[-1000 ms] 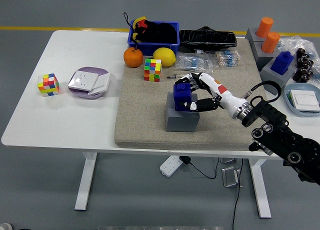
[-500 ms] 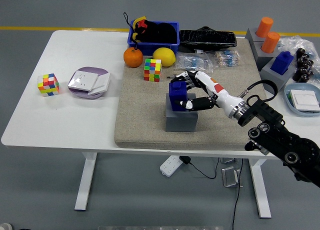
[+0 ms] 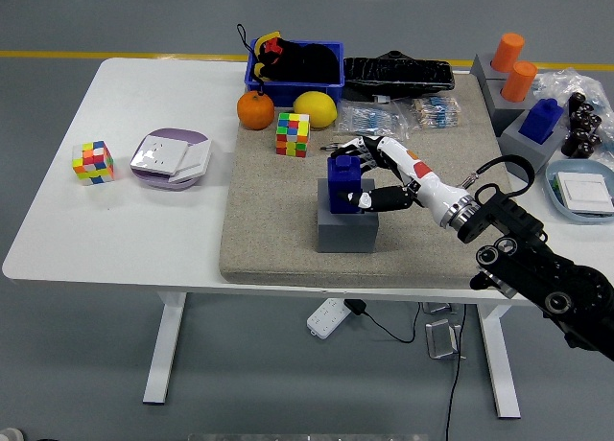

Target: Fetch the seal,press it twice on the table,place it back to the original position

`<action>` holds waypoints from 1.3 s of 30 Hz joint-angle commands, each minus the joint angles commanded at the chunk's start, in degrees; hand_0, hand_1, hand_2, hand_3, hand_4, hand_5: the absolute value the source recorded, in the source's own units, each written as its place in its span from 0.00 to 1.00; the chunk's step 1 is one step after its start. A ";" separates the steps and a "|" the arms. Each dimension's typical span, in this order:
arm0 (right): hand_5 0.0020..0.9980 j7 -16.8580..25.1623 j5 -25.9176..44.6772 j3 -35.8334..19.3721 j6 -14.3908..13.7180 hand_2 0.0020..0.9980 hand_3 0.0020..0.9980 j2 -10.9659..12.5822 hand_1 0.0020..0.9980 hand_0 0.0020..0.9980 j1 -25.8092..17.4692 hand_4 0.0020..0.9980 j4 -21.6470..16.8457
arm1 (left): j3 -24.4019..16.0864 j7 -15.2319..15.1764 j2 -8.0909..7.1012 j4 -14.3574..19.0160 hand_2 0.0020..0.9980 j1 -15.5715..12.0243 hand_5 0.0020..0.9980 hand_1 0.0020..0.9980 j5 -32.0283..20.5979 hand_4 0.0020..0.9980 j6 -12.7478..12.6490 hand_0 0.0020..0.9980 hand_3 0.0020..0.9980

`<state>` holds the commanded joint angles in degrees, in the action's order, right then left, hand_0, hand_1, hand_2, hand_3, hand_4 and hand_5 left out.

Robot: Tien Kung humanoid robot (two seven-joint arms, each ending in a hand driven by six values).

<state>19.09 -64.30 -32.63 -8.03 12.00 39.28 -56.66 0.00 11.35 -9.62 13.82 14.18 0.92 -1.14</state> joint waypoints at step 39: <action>0.00 -0.04 0.13 0.34 0.19 0.44 0.43 0.90 0.40 0.55 -0.42 0.75 -0.30 | 0.00 -0.06 0.02 0.05 0.74 -0.05 0.46 0.74 0.10 0.63 0.02 0.79 0.76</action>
<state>19.06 -64.16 -32.29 -7.84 12.90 38.86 -56.95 0.00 11.30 -9.60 13.87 14.13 1.03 -1.12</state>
